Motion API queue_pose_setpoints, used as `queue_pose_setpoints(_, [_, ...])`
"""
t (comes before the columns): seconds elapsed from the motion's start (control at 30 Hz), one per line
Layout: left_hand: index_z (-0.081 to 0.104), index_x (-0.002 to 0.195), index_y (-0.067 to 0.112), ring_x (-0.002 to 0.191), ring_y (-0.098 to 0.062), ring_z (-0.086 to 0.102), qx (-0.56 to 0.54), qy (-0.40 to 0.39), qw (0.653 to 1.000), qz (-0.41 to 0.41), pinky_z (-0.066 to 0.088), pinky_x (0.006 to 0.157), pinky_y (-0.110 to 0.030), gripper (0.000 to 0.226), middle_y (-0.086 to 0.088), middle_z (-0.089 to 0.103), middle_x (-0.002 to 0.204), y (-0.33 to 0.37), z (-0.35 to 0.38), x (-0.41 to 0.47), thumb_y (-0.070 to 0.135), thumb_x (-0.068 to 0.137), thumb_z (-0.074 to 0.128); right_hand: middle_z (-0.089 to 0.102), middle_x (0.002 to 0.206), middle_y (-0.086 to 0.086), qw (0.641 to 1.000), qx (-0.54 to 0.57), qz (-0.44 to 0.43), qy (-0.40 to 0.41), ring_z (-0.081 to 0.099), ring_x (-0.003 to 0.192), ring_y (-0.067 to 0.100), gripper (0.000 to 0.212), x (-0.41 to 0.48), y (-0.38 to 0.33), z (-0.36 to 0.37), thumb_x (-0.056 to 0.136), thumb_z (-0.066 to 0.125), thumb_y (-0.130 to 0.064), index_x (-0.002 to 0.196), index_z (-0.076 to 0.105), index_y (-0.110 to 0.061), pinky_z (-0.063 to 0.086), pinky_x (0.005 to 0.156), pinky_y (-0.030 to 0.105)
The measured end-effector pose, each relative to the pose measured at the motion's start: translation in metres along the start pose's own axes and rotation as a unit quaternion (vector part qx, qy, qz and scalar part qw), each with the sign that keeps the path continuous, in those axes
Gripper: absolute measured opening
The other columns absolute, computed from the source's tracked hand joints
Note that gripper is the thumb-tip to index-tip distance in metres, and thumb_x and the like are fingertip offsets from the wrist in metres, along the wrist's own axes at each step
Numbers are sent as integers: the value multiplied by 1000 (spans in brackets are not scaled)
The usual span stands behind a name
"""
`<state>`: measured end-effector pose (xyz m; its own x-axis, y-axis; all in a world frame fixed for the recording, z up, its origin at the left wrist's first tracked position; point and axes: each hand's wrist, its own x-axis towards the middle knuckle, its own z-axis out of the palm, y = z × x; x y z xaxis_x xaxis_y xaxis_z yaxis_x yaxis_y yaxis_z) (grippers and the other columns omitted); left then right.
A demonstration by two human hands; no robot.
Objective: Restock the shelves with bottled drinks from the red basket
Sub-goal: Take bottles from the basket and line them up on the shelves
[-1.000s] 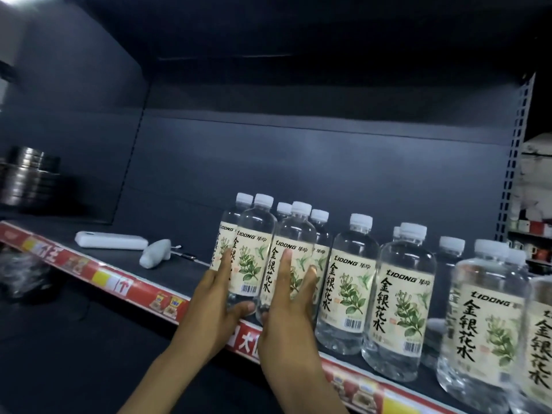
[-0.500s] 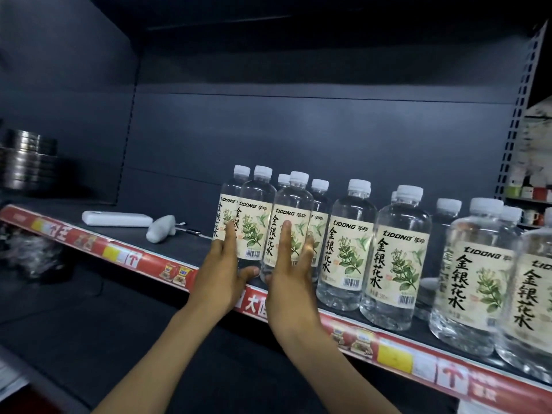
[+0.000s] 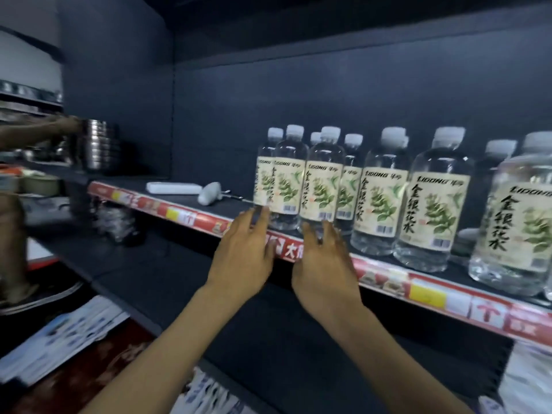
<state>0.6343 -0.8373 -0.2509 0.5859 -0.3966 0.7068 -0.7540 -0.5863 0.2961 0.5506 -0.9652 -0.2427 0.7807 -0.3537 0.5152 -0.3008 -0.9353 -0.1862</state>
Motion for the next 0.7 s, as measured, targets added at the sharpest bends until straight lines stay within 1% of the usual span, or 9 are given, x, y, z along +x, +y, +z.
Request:
queue_pose_setpoints(0.03, [24,154,11,141,-33,30,12,5,1000,5,34,113,-46,64,-17,30,155,-1,2,-5,26,99,50,-7,164,11,1000,-7,-4,-16,2,151,33,78,-8,2,-4,94,52,-21,157,7,-19,8,121,43])
queue_pose_setpoints(0.1, [22,155,15,143,-31,27,51,-5,999,-10,34,112,-43,64,-15,27,157,0,-8,-19,33,100,47,-11,164,8,1000,-26,-11,-8,1,151,32,79,-22,3,-6,95,53,-23,157,5,-17,5,121,39])
queue_pose_setpoints(0.2, [16,157,18,145,-29,21,115,-40,992,-37,32,112,-40,65,-10,21,160,-8,-22,-51,39,101,43,-5,165,9,998,-51,-27,-13,4,151,30,82,-22,12,0,94,54,-31,157,5,-11,3,121,37])
queue_pose_setpoints(0.3, [13,157,20,147,-29,17,162,-83,981,-73,29,116,-42,65,-8,17,162,-10,-39,-86,40,102,41,11,163,14,997,-47,-57,36,13,148,32,83,-24,16,5,90,59,-35,154,16,-5,7,121,39])
queue_pose_setpoints(0.4, [15,157,19,146,-31,21,200,-100,967,-122,30,115,-44,64,-11,20,160,-20,-52,-125,40,102,42,24,158,21,993,-33,-81,80,22,145,36,81,-25,19,17,83,66,-32,149,30,-1,10,120,45])
queue_pose_setpoints(0.5, [26,154,15,139,-35,32,236,-90,954,-162,35,111,-45,63,-15,33,153,-43,-66,-172,37,99,47,29,152,26,985,72,-104,120,26,141,41,69,-52,8,31,82,67,-20,143,39,-1,16,118,53])
queue_pose_setpoints(0.53, [31,152,14,135,-37,38,247,-87,948,-181,39,107,-46,63,-15,38,149,-52,-72,-191,36,96,49,30,151,24,979,124,-119,110,28,139,42,65,-68,0,38,84,65,-18,143,40,-4,22,116,55])
queue_pose_setpoints(0.6, [39,147,14,127,-39,45,267,-91,930,-236,44,101,-47,60,-15,45,143,-69,-86,-235,35,92,50,29,151,16,960,222,-162,43,32,136,39,59,-105,-26,58,90,60,-20,145,39,-12,33,110,54])
queue_pose_setpoints(0.7, [42,146,16,125,-37,48,294,-108,890,-333,46,97,-44,56,-13,48,139,-94,-112,-309,34,93,50,30,147,9,914,321,-241,-53,36,135,31,54,-156,-79,89,92,59,-20,144,43,-18,37,110,46])
